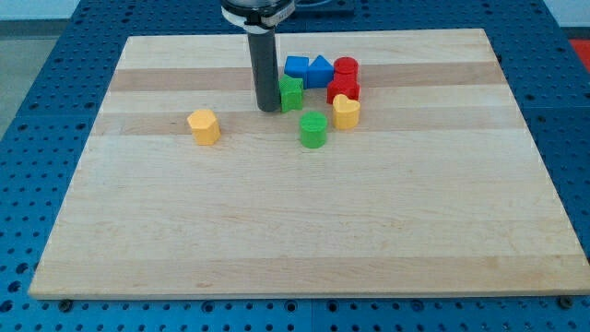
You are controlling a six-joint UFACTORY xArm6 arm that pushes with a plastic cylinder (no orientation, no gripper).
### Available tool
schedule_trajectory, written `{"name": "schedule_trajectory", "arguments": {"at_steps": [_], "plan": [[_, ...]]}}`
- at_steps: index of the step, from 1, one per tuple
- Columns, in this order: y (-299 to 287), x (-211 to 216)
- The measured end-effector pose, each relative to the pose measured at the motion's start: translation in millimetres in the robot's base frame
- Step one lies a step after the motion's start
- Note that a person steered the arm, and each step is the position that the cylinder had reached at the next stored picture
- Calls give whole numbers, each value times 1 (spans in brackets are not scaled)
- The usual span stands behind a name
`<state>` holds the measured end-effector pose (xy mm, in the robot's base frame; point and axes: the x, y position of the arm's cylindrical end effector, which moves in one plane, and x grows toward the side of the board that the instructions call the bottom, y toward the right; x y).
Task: Move the hexagon towards the bottom left of the green star
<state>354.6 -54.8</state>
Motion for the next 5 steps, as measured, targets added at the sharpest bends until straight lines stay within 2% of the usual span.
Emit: {"name": "schedule_trajectory", "arguments": {"at_steps": [5], "plan": [[1, -6]]}}
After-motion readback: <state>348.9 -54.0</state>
